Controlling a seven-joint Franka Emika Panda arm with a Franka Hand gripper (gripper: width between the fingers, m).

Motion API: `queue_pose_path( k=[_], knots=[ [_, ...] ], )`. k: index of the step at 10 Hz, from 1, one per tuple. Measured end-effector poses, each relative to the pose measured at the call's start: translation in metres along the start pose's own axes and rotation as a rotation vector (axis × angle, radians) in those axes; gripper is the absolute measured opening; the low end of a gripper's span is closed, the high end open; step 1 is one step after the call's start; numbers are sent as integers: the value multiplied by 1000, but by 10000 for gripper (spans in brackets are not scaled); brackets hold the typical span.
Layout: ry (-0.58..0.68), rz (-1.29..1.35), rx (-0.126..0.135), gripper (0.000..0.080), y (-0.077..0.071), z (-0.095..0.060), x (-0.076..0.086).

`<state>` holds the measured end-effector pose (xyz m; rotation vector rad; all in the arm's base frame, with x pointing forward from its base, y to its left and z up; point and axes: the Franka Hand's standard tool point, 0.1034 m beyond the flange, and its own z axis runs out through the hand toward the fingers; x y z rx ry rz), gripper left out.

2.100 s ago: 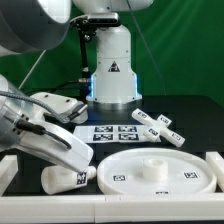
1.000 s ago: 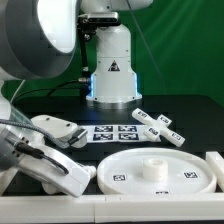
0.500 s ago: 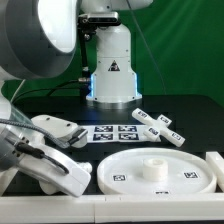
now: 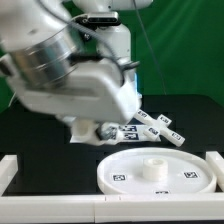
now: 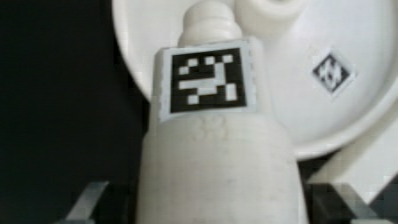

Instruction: Assemble round table

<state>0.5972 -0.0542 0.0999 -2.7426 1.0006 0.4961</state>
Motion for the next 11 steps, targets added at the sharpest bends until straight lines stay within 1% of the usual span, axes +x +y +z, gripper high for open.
queue_pose_path(
  k=[1,2,3,5,6,7,9,10,11],
  knots=[
    [70,-32,-38,406,-6,3,-3],
    [121,-33,-18,407,-11,3,2],
    [222,-44,10,407,-17,2,6],
    [349,-52,37,407,-29,3,0],
    [468,-62,40,407,-45,3,-23],
    [537,-101,53,407,-56,13,-52],
    [635,-91,76,407,-71,29,-76],
    [690,-110,89,407,-73,30,-77],
    [745,-114,123,407,-81,33,-79]
  ],
)
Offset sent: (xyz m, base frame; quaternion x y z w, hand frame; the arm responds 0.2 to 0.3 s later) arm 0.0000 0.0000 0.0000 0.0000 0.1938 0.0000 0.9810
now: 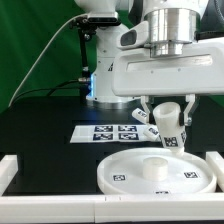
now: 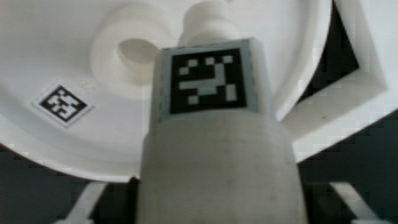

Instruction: Assemble round table

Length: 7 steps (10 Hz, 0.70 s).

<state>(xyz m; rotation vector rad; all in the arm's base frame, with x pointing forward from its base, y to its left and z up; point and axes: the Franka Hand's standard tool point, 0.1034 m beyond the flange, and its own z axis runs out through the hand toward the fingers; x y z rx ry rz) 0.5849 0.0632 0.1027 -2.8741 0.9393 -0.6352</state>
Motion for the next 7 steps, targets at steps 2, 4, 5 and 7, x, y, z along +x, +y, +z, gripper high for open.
queue_pose_path(
  k=[2,4,5,7],
  knots=[
    [82,-57,22,407,-1,-8,-8],
    [119,-174,-10,407,23,-27,6],
    [126,-189,-15,407,21,-29,2],
    [145,-202,-20,407,16,-31,-1]
  ],
)
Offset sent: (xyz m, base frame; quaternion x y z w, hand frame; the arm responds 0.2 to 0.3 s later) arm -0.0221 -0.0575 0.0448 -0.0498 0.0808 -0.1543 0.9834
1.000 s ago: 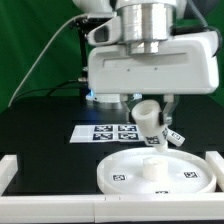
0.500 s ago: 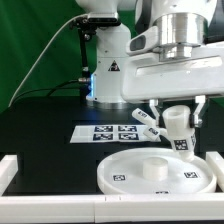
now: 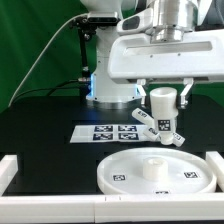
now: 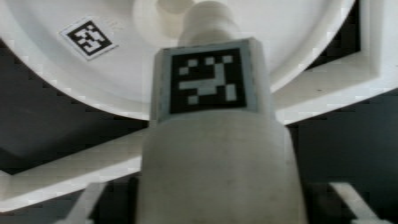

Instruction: Assemble round table

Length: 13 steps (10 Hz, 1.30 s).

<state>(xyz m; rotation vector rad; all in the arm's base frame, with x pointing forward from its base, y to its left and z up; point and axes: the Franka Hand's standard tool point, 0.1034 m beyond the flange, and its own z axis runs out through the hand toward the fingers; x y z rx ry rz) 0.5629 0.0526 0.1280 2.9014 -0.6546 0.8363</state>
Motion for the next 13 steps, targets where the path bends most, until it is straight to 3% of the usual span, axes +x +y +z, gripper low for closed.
queue_pose_path(
  k=[2,3,5,7,13],
  knots=[
    [8,-10,0,407,0,1,-1],
    [42,-72,-11,407,1,10,-4],
    [56,-129,-35,407,13,18,4],
    [70,-155,-53,407,18,30,-6],
    [67,-131,-51,407,10,33,-20]
  ],
)
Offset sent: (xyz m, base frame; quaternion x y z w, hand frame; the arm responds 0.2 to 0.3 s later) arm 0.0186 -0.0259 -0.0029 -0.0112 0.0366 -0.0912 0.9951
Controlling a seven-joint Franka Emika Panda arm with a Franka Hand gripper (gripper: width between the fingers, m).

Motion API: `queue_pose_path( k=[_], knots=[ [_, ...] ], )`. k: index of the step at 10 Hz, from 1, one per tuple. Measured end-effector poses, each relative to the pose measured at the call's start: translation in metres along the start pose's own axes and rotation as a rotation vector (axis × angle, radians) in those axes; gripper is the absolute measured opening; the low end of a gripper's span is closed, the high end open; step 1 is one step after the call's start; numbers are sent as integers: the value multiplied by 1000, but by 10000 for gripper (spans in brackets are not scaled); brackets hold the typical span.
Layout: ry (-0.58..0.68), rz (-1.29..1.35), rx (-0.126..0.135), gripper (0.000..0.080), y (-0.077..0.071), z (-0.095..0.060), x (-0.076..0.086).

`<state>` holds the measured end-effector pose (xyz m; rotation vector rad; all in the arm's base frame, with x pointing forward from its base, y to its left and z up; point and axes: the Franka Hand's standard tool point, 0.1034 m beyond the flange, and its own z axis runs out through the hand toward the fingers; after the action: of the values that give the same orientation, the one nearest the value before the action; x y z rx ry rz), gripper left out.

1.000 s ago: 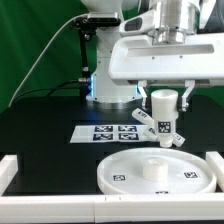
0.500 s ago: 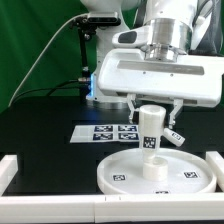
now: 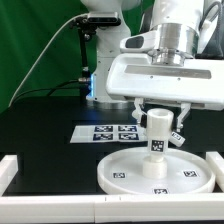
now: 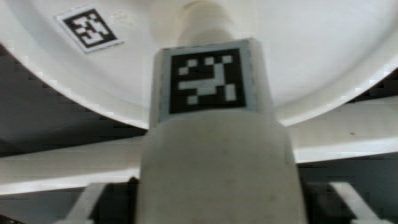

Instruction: Assemble round table

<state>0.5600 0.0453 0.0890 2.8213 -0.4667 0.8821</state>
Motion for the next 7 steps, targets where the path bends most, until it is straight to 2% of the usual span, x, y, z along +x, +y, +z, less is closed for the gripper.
queue_pose_path(
  k=[3,5,7],
  knots=[
    [20,-4,-9,407,1,5,-8],
    [48,44,-18,407,2,3,-14],
    [41,47,-22,407,2,3,-13]
  ],
)
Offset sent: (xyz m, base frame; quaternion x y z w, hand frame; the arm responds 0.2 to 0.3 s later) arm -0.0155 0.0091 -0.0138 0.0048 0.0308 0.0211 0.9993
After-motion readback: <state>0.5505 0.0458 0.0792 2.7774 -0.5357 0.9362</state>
